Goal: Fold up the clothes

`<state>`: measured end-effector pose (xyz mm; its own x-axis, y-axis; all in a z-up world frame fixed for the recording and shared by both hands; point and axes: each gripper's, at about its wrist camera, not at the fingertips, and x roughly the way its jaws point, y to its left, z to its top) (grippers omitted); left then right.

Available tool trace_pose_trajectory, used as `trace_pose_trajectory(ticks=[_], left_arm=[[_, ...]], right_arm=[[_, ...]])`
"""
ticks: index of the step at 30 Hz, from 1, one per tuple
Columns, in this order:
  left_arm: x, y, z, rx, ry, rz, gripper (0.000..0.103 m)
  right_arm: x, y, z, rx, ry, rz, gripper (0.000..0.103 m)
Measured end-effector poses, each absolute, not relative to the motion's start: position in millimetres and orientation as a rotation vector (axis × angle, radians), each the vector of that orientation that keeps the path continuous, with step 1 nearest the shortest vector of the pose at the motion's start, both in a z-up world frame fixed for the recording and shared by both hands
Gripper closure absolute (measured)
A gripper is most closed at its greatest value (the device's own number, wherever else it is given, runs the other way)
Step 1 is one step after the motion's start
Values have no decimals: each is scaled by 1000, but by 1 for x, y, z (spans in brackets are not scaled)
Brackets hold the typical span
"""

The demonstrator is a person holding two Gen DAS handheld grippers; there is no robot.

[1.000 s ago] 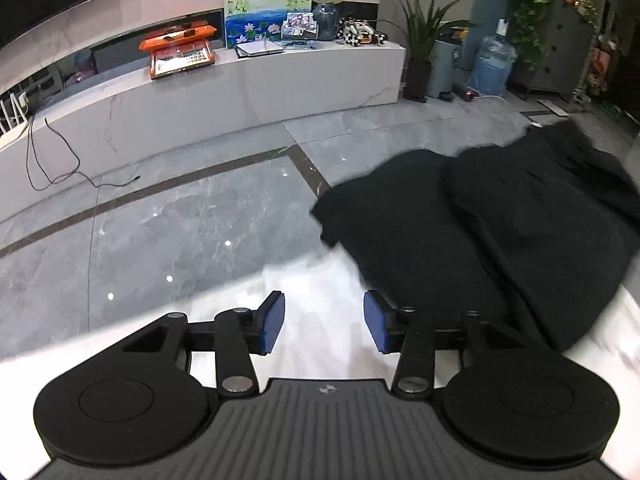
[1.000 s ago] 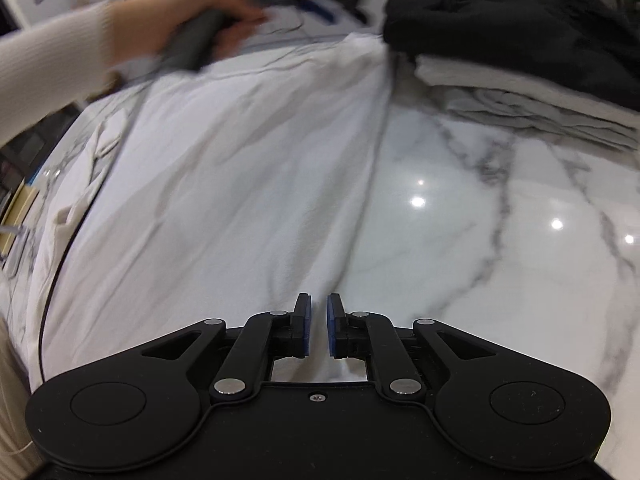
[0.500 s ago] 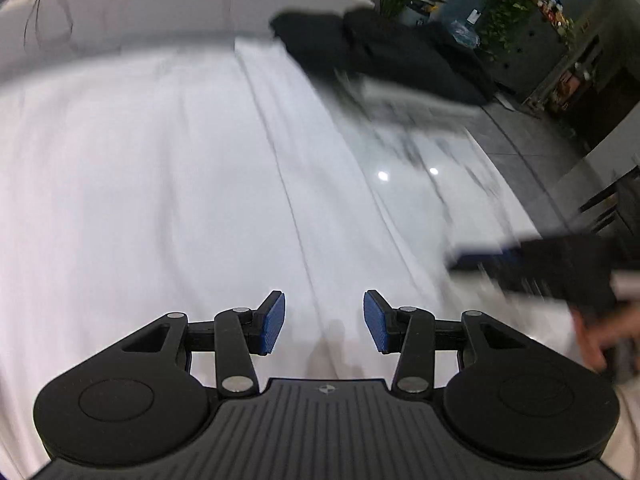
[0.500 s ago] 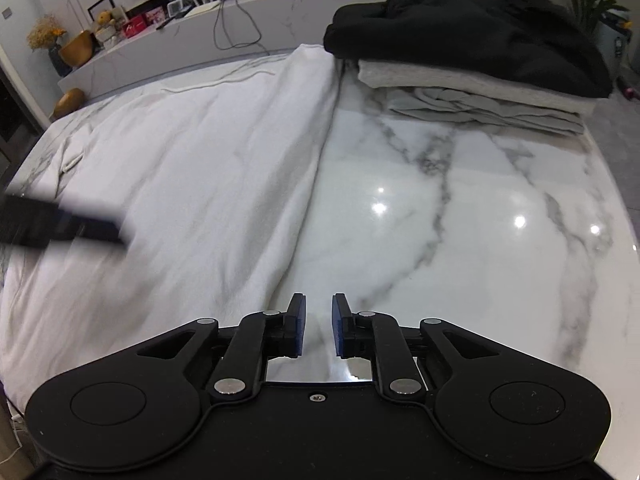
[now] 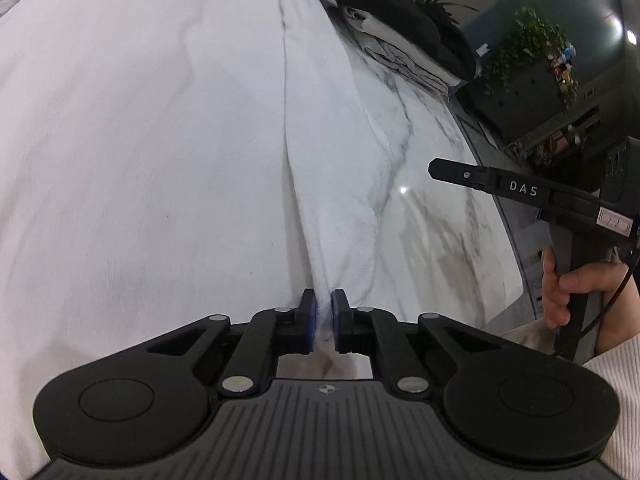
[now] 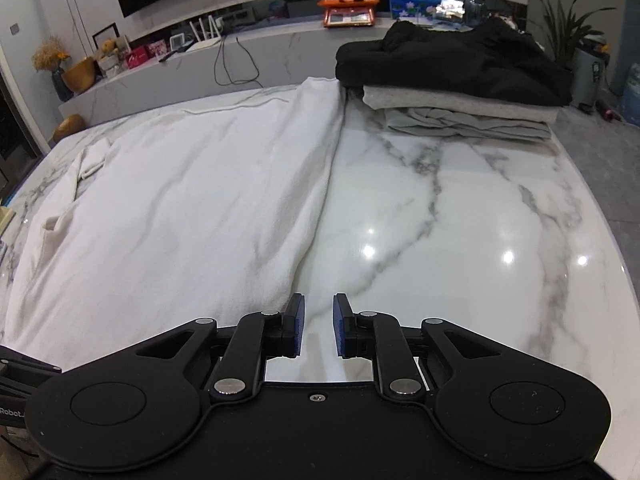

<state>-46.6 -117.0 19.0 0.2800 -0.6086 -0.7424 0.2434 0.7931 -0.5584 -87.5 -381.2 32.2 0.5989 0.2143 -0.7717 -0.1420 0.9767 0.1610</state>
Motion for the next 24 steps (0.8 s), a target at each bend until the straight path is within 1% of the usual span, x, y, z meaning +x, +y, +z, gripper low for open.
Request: trace_pose_trajectory(ticks=[10, 12, 13, 15, 17, 22, 24], left_arm=[[-60, -144, 14, -396, 1062, -598, 95], [-63, -138, 17, -397, 1055, -589, 83], [-64, -131, 22, -391, 1042, -574, 79], [-70, -118, 30, -373, 1016, -553, 68], [-73, -98, 43, -331, 975, -503, 65], [-68, -42, 67, -284, 940, -328, 64], [-69, -20, 74, -255, 936, -249, 60]], right_arm=[[-101, -351, 41, -3, 851, 207, 87], [-108, -342, 45, -10, 834, 214, 86], [-112, -337, 47, -14, 826, 222, 85], [-118, -328, 50, -15, 816, 241, 84], [-121, -316, 55, -9, 820, 277, 83], [-111, -285, 68, -42, 846, 371, 82], [-100, -264, 76, -92, 868, 417, 82]])
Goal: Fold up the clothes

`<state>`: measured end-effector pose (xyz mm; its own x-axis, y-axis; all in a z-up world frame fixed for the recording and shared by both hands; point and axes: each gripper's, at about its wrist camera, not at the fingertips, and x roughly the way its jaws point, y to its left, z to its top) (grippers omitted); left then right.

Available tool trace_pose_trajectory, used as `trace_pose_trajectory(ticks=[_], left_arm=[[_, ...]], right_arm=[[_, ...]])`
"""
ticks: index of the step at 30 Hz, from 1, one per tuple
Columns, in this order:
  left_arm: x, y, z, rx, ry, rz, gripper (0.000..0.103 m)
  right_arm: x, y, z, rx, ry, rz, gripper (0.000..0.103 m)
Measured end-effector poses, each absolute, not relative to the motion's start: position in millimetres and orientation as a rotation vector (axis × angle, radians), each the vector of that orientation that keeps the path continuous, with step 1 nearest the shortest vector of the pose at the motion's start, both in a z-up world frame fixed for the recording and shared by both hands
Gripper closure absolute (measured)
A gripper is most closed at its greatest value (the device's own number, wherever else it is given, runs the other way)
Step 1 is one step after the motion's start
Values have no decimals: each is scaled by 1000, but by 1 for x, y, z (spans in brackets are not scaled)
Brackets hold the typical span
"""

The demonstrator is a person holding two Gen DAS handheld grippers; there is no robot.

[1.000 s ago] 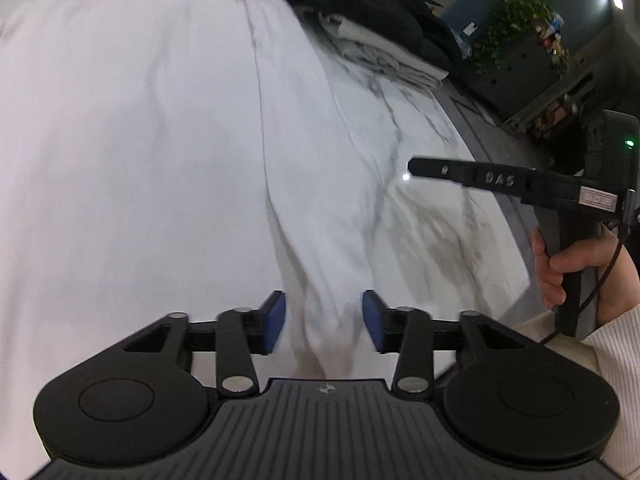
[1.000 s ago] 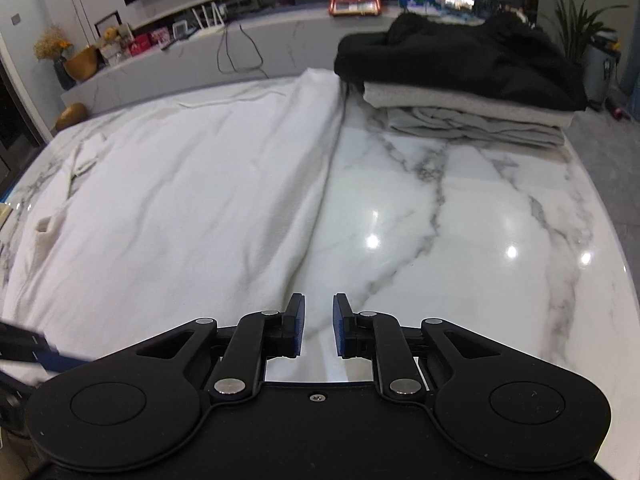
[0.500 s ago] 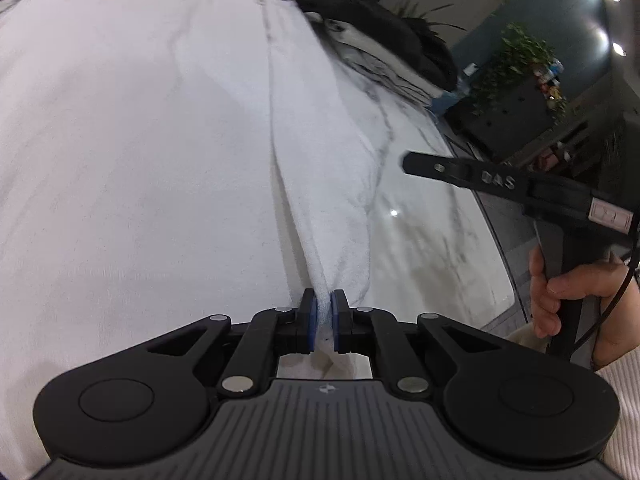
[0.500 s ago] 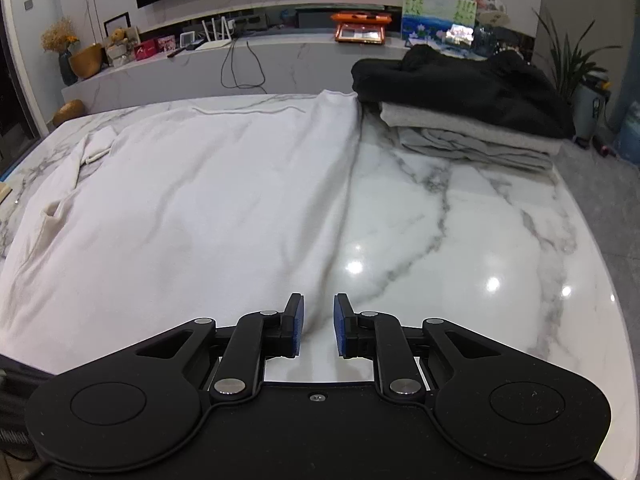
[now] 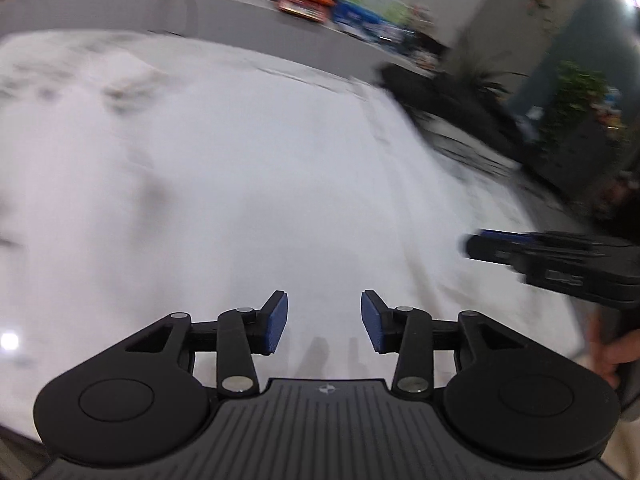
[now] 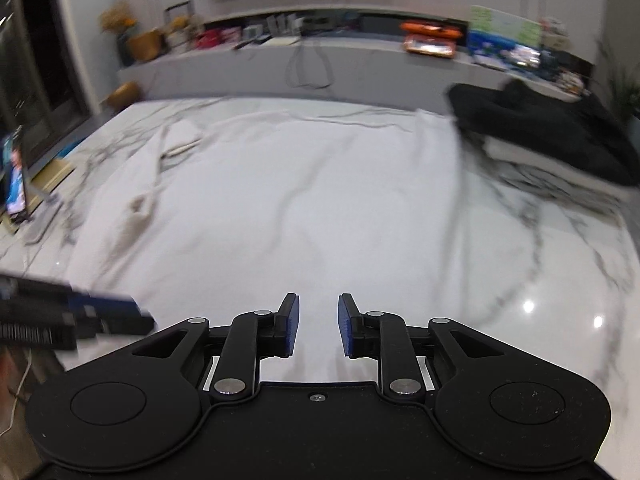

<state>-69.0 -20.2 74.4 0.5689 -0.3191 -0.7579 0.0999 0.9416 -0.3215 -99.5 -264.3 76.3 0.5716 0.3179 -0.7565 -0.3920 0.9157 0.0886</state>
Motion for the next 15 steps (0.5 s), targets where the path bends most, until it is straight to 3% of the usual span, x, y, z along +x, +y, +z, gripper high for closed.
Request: trace_pose_trajectory(ticks=[15], left_arm=[[-39, 139, 93, -173, 1026, 109, 56]], right_arm=[[2, -92, 119, -628, 848, 880, 78]])
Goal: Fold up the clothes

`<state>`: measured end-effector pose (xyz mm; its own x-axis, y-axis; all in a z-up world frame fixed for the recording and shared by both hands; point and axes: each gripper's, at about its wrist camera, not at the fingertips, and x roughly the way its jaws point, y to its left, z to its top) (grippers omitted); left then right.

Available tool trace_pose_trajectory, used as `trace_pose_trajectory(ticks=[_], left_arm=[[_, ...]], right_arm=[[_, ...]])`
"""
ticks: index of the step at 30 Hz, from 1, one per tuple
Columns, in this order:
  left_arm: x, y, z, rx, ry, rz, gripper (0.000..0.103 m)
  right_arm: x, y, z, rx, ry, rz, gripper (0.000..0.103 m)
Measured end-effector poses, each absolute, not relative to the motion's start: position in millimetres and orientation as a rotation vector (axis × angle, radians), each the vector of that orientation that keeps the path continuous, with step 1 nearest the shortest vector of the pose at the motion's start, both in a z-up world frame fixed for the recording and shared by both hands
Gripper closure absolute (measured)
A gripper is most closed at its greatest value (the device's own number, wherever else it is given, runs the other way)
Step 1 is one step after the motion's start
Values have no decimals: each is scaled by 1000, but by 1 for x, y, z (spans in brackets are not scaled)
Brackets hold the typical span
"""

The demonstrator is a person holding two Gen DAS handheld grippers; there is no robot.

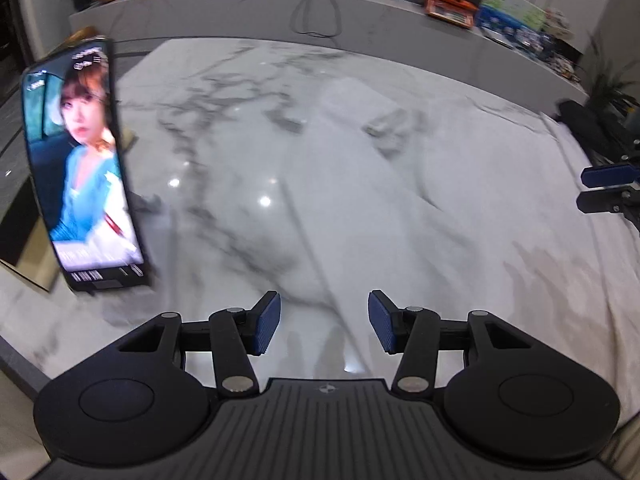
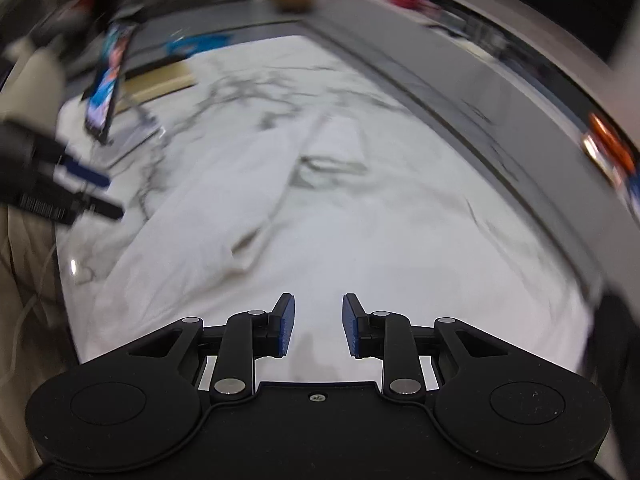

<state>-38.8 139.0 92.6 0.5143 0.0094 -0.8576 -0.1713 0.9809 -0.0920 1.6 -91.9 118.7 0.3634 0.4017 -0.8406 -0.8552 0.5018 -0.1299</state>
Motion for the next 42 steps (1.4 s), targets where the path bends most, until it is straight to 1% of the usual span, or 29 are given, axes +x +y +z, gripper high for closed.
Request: trace_pose_trajectory(ticks=[4, 7, 13, 19, 22, 23, 24, 26, 31, 36, 40, 42], left_arm=[[-10, 158, 81, -236, 1046, 125, 56], [14, 167, 73, -264, 1046, 143, 56], [77, 161, 59, -133, 1080, 153, 56], [101, 161, 43, -95, 1085, 156, 56], [102, 157, 42, -84, 1058, 125, 68], [101, 156, 43, -95, 1050, 114, 76], [101, 155, 43, -106, 1043, 103, 88], [101, 155, 46, -120, 1034, 94, 98], [95, 142, 68, -125, 945, 24, 99], [88, 122, 100, -209, 831, -164, 99], [86, 94, 106, -265, 817, -362, 99], [87, 83, 99, -267, 840, -400, 99]], right_arm=[[36, -48, 112, -743, 844, 931, 78], [60, -25, 105, -745, 850, 949, 78], [94, 1, 87, -720, 861, 974, 78], [106, -6, 71, -686, 879, 983, 78], [110, -20, 63, -675, 914, 942, 78], [111, -25, 60, -672, 926, 929, 78], [111, -30, 57, -674, 937, 918, 78], [111, -39, 50, -684, 961, 894, 78], [103, -60, 41, -705, 1026, 837, 78], [93, -76, 44, -742, 1057, 789, 78], [86, -88, 48, -762, 1075, 751, 78], [85, -95, 50, -767, 1086, 731, 78]])
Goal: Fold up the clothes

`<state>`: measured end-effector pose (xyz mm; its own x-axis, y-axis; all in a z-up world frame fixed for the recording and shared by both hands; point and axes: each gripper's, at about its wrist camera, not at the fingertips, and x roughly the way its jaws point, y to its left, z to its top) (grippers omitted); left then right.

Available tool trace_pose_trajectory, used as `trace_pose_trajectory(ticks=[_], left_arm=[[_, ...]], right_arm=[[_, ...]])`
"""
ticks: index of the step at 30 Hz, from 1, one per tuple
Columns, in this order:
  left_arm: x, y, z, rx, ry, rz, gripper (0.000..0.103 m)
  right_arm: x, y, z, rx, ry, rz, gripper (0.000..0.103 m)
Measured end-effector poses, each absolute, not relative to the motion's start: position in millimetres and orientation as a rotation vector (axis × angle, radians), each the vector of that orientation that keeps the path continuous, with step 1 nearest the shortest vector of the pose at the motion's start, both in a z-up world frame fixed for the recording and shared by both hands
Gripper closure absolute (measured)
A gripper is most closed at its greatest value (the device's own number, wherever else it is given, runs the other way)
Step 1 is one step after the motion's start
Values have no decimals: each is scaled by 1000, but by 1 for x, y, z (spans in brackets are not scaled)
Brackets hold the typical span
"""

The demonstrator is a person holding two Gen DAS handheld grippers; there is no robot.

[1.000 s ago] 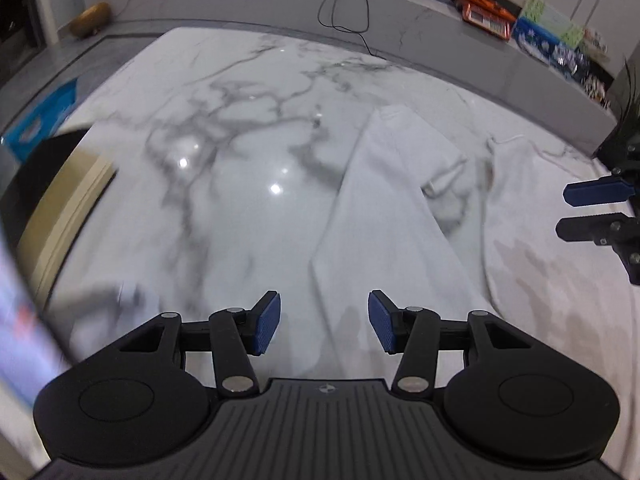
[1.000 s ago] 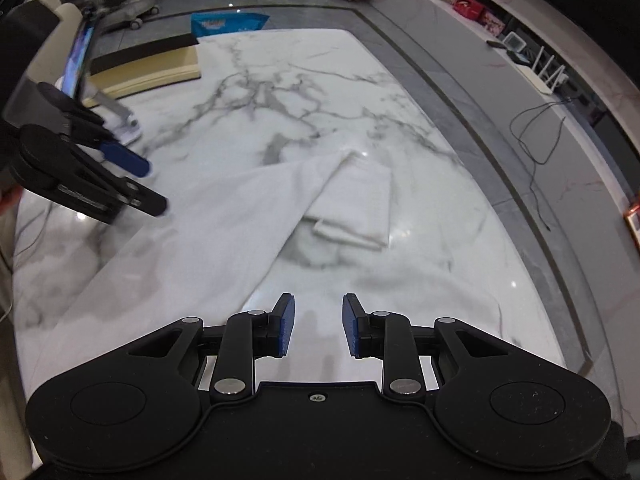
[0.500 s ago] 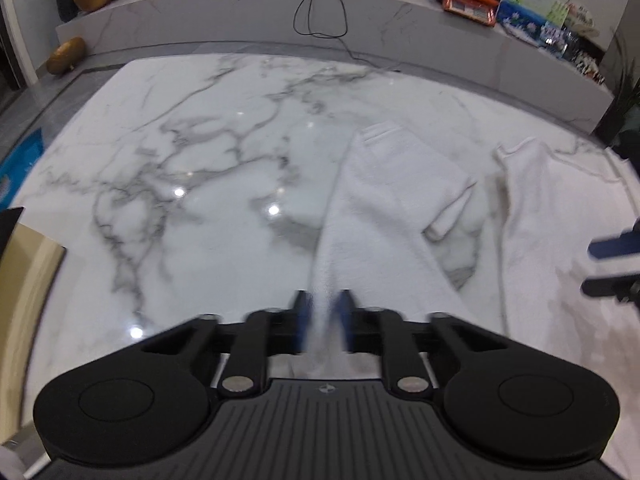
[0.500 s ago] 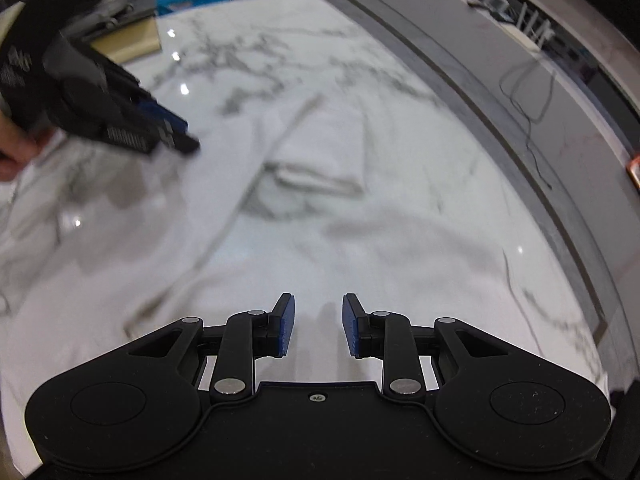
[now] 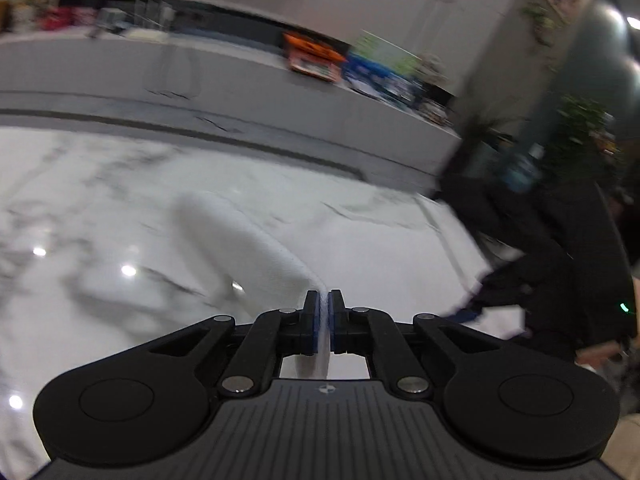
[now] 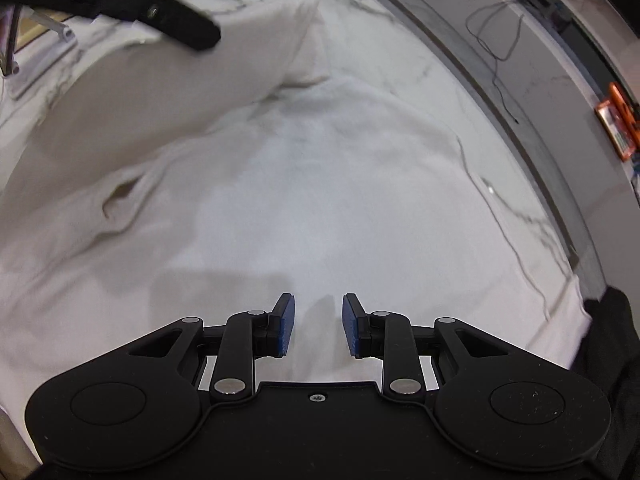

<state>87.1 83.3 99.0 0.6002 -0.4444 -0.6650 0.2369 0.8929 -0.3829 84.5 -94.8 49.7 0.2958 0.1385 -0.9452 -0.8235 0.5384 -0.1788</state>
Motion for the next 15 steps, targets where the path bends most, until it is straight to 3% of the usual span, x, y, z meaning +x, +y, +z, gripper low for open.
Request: trace_pose_trajectory(ticks=[6, 7, 9, 11, 15], left_arm=[[88, 56, 63, -242, 969, -471, 96], [87, 53, 60, -220, 983, -470, 93], [83, 53, 60, -172, 994, -469, 75], [75, 56, 67, -136, 974, -463, 62], [54, 78, 77, -97, 928, -421, 58]], right_arm=[[82, -107, 53, -762, 1106, 705, 78], [83, -107, 53, -762, 1105, 703, 78], [85, -105, 55, -757, 1095, 699, 78], [86, -100, 60, -744, 1072, 702, 78], [83, -81, 71, -721, 1014, 744, 78]])
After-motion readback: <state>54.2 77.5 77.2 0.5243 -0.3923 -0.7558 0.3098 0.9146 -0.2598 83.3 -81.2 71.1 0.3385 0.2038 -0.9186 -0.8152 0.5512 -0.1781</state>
